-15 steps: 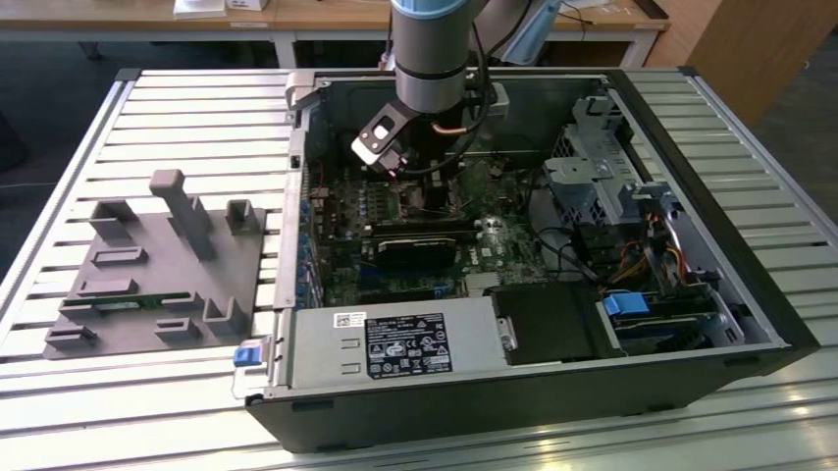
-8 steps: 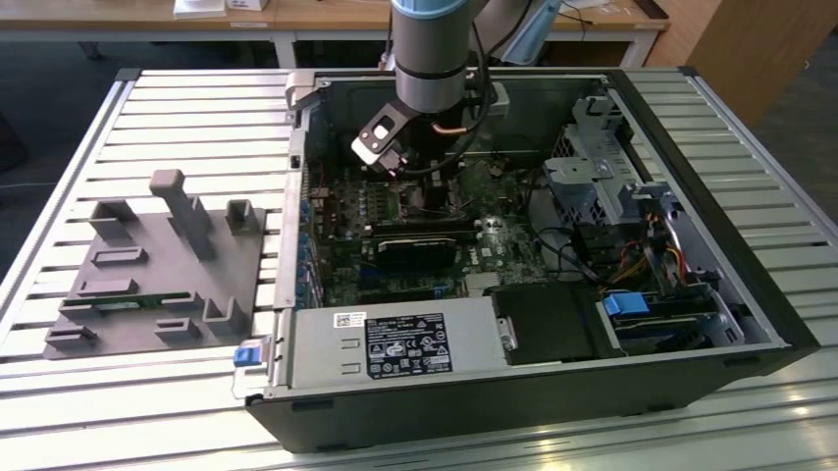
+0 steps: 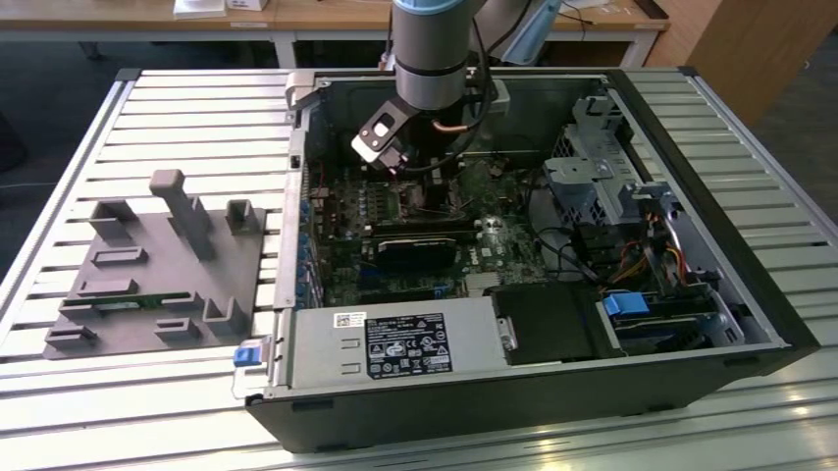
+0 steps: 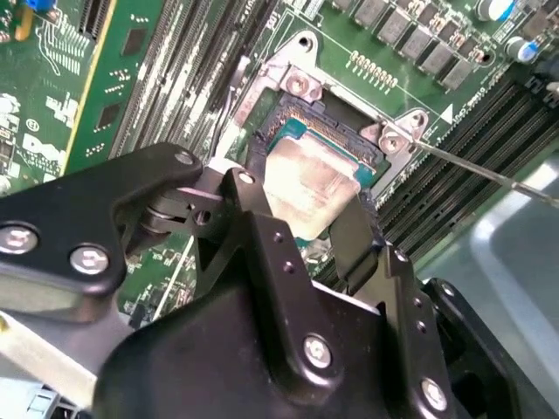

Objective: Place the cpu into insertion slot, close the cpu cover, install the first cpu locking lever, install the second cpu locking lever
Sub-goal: 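Place the cpu into insertion slot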

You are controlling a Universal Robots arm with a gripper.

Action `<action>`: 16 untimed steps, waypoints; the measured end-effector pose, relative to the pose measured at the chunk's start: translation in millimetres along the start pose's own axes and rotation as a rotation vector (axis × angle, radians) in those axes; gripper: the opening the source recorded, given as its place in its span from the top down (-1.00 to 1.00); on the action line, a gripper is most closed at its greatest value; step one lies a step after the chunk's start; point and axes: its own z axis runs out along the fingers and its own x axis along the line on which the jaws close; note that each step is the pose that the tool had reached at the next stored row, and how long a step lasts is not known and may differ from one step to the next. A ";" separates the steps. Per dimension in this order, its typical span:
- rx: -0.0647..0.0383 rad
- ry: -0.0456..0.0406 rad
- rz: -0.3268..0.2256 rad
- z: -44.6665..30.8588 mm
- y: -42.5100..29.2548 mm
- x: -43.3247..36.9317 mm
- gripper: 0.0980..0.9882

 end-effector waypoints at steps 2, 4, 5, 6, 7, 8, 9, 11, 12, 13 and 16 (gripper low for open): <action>0.000 -0.0005 -0.008 -0.1 -0.1 0.0 0.00; 0.001 -0.0009 -0.024 -0.1 -0.2 0.0 0.00; 0.001 -0.0012 -0.032 -0.2 -0.2 0.0 0.00; 0.001 -0.0014 -0.040 -0.1 -0.2 0.0 0.00; 0.002 -0.0015 -0.046 -0.1 -0.3 0.0 0.00; 0.002 -0.0014 -0.049 -0.1 -0.5 -0.1 0.00; 0.002 -0.0014 -0.051 -0.1 -1.0 -0.2 0.00; 0.002 -0.0014 -0.053 -0.2 -3.1 -0.4 0.00; 0.002 -0.0012 -0.053 -0.1 -4.5 -0.4 0.00; 0.002 -0.0011 -0.053 0.1 -5.1 -0.4 0.00; 0.003 -0.0013 -0.055 0.7 -5.3 -0.6 0.00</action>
